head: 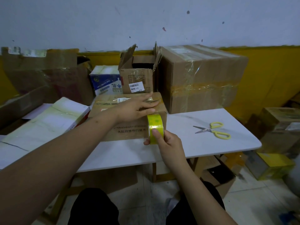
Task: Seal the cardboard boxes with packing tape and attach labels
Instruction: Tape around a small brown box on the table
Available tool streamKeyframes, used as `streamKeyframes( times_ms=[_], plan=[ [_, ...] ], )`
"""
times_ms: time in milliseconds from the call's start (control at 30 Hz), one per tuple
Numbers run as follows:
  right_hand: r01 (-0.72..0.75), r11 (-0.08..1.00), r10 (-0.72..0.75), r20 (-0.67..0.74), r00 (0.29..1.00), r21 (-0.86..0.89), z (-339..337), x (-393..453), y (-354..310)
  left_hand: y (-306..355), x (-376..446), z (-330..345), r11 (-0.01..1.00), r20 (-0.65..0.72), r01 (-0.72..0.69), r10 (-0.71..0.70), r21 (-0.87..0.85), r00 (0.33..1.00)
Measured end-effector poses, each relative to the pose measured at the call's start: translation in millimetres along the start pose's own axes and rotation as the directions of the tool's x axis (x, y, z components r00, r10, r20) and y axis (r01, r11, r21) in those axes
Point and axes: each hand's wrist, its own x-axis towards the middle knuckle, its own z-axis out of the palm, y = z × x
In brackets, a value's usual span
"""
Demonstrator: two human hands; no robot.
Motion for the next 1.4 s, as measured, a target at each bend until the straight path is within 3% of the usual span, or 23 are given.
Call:
streamKeyframes(
  times_ms=[133,233,367,467,533,600,633,667,700,767,800,967,1100,1200,1300,1400],
  plan=[
    [-0.089,0.980,0.082,-0.043,0.996,-0.176,4,1,5,2,2,0,0.999,0.049,-0.017,0.014,0.048,0.999],
    [-0.097,0.929,0.071,-0.086,0.994,-0.357,14,9,-1,0,1,3,0.997,0.011,0.009,-0.010,0.075,1.000],
    [-0.187,0.925,0.150,-0.134,0.980,-0.331,-4,24,-18,6,-1,5,0.986,-0.048,-0.029,0.038,0.161,0.998],
    [-0.146,0.933,0.056,-0.267,0.962,-0.330,-25,41,-20,9,-9,6,0.953,-0.088,-0.022,0.051,0.301,0.995],
    [-0.065,0.931,0.006,-0.163,0.987,-0.360,-33,59,-23,5,-27,5,0.933,-0.203,0.031,0.046,0.359,0.978],
    [0.001,0.927,0.005,0.014,1.000,-0.375,-37,75,-28,-5,-56,6,0.932,-0.478,0.173,0.000,0.319,0.879],
    [0.034,0.923,-0.001,0.085,0.996,-0.383,-39,81,-28,-11,-71,10,0.934,-0.625,0.275,-0.075,0.230,0.777],
    [0.056,0.918,-0.002,0.136,0.991,-0.392,-40,84,-28,-15,-84,16,0.926,-0.716,0.370,-0.208,0.076,0.666],
    [0.065,0.914,0.001,0.162,0.987,-0.402,-40,86,-27,-18,-94,23,0.891,-0.720,0.438,-0.380,-0.117,0.581],
    [0.077,0.903,-0.009,0.160,0.987,-0.423,-39,85,-26,-18,-103,38,0.764,-0.562,0.476,-0.643,-0.434,0.520],
    [0.087,0.895,-0.022,0.150,0.988,-0.438,-37,83,-27,-16,-104,44,0.734,-0.513,0.470,-0.679,-0.490,0.525],
    [0.071,0.881,-0.011,0.130,0.992,-0.468,-51,84,-50,1,-103,25,0.709,-0.503,0.489,-0.706,-0.508,0.500],
    [-0.089,0.948,0.144,0.163,0.976,-0.307,-73,96,-95,20,-94,-30,0.630,-0.393,0.622,-0.776,-0.465,0.492],
    [-0.119,0.852,0.207,0.119,0.971,-0.510,-83,119,-119,26,-77,-62,0.566,-0.272,0.736,-0.824,-0.371,0.497],
    [-0.235,0.764,0.355,0.088,0.931,-0.602,-78,138,-124,13,-57,-64,0.545,-0.098,0.773,-0.832,-0.325,0.546],
    [-0.304,0.706,0.461,0.089,0.883,-0.639,-66,150,-117,10,-45,-43,0.510,-0.116,0.815,-0.859,-0.275,0.498]
  ],
)
